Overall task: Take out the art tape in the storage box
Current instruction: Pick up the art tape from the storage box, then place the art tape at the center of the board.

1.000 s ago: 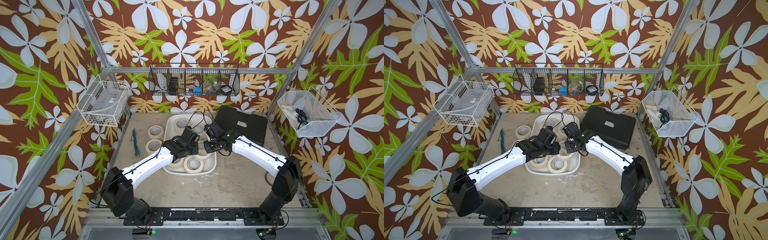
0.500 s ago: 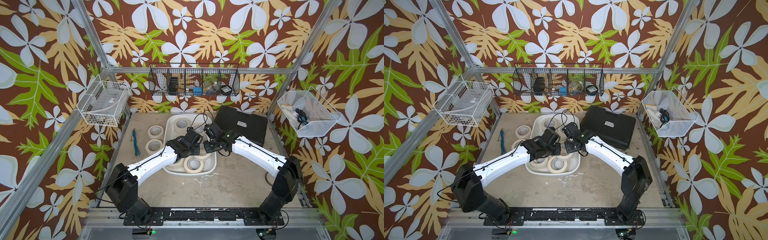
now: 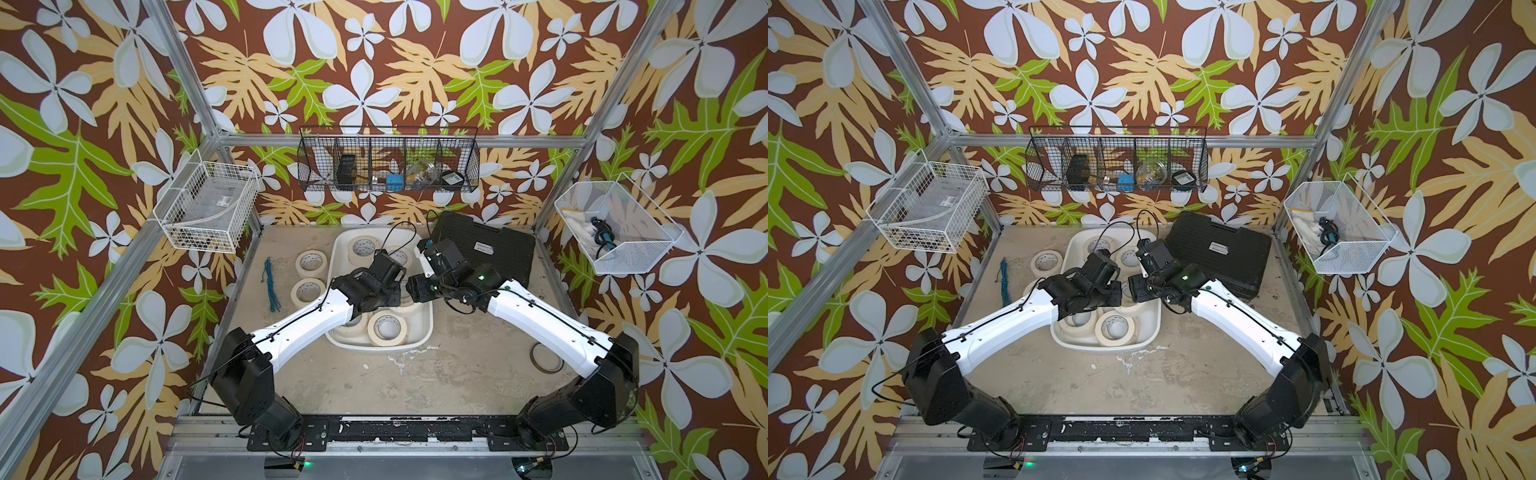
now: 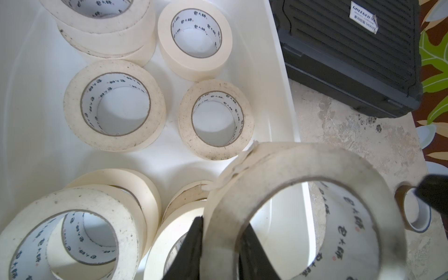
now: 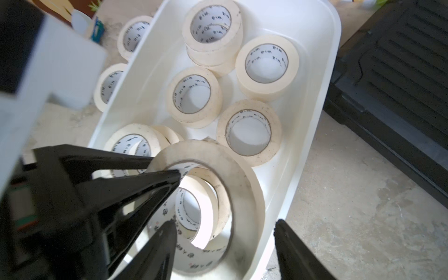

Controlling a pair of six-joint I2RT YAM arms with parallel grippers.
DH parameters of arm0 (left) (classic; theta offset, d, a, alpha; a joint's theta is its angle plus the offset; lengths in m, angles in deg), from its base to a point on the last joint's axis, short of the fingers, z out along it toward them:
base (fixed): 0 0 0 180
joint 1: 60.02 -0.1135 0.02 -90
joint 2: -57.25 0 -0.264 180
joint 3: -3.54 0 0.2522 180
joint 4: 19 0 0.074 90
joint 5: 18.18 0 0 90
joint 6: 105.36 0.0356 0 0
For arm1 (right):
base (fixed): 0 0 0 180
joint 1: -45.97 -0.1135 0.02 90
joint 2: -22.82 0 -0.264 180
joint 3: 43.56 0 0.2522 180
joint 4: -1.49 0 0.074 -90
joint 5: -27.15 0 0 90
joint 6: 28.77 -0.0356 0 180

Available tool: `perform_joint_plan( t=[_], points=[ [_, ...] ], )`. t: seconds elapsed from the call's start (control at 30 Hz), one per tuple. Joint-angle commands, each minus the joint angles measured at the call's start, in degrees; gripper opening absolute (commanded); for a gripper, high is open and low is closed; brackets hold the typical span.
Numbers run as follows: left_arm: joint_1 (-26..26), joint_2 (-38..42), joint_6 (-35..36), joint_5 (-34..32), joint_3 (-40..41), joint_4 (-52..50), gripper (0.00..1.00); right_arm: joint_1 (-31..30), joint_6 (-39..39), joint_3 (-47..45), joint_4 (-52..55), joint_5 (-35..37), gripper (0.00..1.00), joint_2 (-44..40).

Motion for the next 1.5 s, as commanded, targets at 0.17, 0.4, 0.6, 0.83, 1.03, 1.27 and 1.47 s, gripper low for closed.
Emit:
perform_joint_plan(
  t=[0.17, 0.4, 0.6, 0.83, 1.03, 1.27, 1.47],
  points=[
    [-4.0, 3.5, 1.1, -3.6, -1.5, -3.1, 0.16, 0.1, 0.4, -3.5, -5.1, -0.5, 0.7, -7.3],
    [-12.7, 10.4, -0.1, -3.1, 2.8, -5.3, 0.16, 0.6, 0.7, -6.1, -5.8, 0.4, 0.71, -10.7],
    [-24.0, 18.6, -1.1, 4.3, 11.0, -3.5, 0.11, 0.7, 0.8, -7.6, -5.8, 0.1, 0.71, -11.0],
    [-33.9, 19.9, -6.6, 2.1, 13.8, -8.1, 0.02, 0.8, 0.2, -8.3, -6.5, -1.4, 0.71, -10.7],
    [-38.0, 20.3, -15.4, -8.4, 16.5, -13.5, 0.0, 0.8, -0.2, -9.1, -6.7, -1.8, 0.71, -10.8],
    [-38.4, 23.8, -23.8, -19.3, 24.4, -15.0, 0.0, 0.8, -0.4, -10.0, -7.3, -1.9, 0.72, -10.8],
    [-38.4, 26.6, -25.2, -12.9, 33.9, -7.8, 0.0, 0.8, -0.5, -10.0, -7.5, -2.4, 0.71, -10.0]
  ],
)
